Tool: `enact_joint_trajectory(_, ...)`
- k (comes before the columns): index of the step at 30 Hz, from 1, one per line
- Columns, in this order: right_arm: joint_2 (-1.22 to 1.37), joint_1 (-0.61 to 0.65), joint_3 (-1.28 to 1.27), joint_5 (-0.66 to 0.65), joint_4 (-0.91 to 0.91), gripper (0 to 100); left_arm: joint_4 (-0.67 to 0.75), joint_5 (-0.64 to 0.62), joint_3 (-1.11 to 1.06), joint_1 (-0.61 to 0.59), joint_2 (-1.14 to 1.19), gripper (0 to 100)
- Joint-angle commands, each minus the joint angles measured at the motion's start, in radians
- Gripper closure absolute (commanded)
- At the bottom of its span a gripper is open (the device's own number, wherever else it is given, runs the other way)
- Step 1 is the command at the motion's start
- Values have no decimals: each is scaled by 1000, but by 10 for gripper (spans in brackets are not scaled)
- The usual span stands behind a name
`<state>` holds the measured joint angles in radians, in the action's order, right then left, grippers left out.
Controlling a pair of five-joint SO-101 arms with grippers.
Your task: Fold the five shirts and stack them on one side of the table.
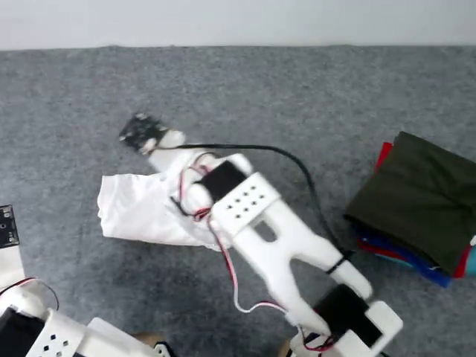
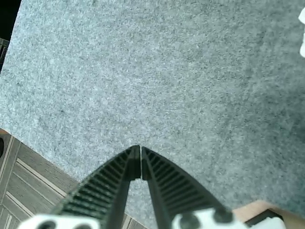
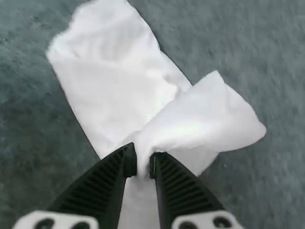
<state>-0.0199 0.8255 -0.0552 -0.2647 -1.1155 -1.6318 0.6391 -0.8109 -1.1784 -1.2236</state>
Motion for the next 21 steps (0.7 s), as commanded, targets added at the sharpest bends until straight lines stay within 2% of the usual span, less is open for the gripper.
enact_joint_trajectory(1, 91, 33, 158, -3, 22, 988, 23, -8, -7, 2, -6, 983)
enact_joint_trajectory(10, 417, 111, 525, -3, 15, 988, 23, -8, -56, 0, -8, 983)
enact_joint_trajectory(18, 621, 168, 761, -3, -96, 983, 43, -8, -65, 0, -8, 983)
enact_joint_trajectory(21, 674, 179, 822, -3, -148, 908, 43, -8, -65, 0, -8, 983)
